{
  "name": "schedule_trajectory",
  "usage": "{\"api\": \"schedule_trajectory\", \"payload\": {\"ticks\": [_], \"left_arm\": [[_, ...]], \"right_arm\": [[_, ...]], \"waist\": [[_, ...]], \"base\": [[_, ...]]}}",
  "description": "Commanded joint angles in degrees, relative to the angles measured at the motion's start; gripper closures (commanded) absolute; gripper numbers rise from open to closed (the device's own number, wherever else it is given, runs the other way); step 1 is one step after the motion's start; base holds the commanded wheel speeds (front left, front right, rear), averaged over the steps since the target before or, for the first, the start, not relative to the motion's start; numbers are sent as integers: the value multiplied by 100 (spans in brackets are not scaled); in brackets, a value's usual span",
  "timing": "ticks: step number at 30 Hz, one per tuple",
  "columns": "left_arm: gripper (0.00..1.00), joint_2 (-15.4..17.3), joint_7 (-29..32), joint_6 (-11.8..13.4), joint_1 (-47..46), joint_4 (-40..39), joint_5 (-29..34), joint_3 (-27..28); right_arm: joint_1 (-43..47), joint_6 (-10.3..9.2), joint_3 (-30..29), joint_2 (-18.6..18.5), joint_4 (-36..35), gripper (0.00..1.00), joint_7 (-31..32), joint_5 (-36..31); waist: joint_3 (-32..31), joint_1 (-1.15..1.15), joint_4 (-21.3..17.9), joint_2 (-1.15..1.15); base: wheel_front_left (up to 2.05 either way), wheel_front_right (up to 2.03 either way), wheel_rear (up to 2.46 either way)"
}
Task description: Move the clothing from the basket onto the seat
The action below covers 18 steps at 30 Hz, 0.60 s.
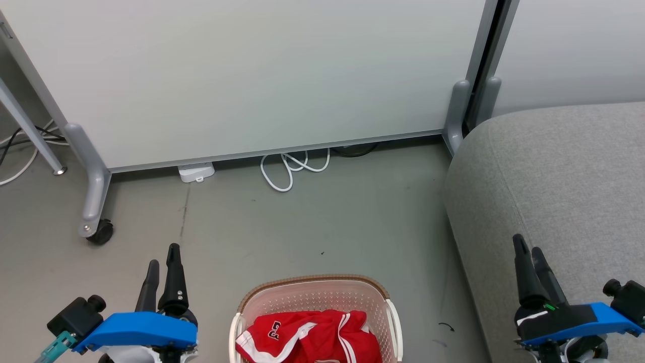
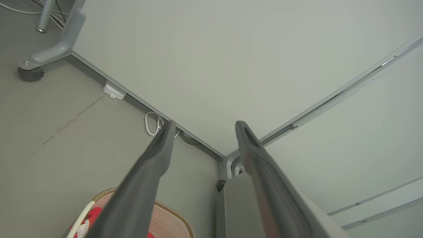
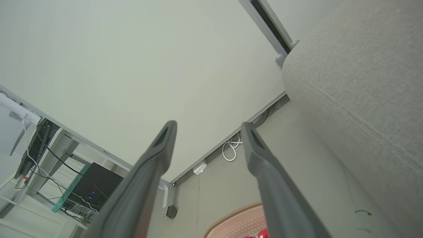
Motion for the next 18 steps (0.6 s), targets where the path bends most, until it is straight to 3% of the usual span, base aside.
{"api": "schedule_trajectory", "payload": {"ticks": [1,18], "left_arm": [[0,58,-52,12,-89,-89,178,-37],[0,125,-348,113,-59,1,1534,-245]], "right_arm": [[-104,12,14,-35,-85,0,-58,-198],[-96,13,40,-43,-6,0,-328,-1651]], "waist": [[0,0,3,0],[-17,0,43,0]], "base": [[0,0,0],[0,0,0]]}}
